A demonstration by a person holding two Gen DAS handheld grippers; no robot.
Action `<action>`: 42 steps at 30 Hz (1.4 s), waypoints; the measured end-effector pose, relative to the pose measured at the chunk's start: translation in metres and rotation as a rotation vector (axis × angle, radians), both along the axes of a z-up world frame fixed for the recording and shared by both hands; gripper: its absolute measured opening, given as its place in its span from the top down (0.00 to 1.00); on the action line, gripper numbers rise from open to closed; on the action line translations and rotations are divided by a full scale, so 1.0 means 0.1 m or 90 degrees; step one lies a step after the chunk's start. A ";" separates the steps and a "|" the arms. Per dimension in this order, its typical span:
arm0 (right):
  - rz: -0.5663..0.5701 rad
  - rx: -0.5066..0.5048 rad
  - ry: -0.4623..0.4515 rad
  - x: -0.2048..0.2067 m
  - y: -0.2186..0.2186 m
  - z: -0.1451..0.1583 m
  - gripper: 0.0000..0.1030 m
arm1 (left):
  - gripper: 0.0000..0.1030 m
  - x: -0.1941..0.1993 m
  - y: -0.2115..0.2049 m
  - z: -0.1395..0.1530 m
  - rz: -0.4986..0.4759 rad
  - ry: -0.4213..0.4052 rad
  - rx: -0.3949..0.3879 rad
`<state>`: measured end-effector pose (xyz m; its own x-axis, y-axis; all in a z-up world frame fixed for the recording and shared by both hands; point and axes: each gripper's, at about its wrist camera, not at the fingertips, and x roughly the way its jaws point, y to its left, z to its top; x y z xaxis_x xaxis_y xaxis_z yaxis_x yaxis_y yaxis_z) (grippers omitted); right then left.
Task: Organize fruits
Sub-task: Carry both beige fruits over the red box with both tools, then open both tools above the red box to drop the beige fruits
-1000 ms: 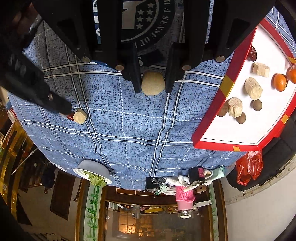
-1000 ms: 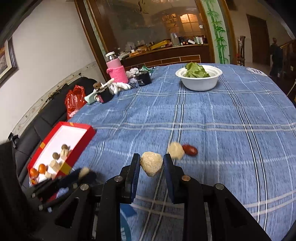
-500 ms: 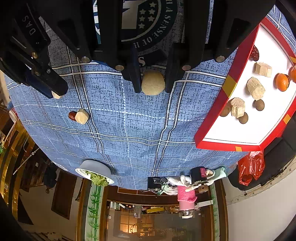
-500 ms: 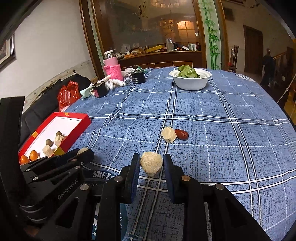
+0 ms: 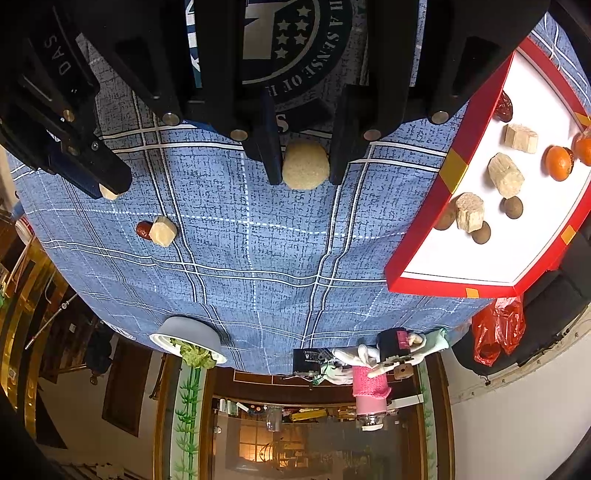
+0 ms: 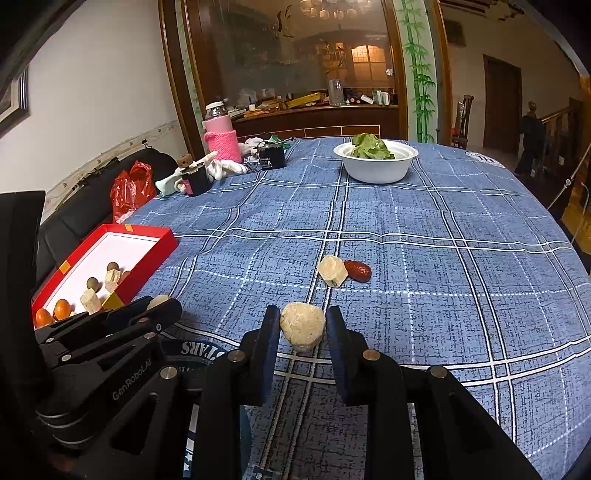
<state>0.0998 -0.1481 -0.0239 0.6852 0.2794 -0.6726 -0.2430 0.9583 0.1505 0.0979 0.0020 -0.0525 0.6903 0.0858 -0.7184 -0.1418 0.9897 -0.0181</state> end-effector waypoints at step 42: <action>0.336 0.038 0.017 0.06 2.39 0.15 0.75 | 0.78 -0.63 2.09 0.10 0.247 -0.022 -0.048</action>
<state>0.1059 0.0911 -0.0087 0.4236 0.6204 -0.6601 -0.6854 0.6960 0.2143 0.0351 0.2110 -0.0422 0.6417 0.2922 -0.7091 -0.5025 0.8587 -0.1009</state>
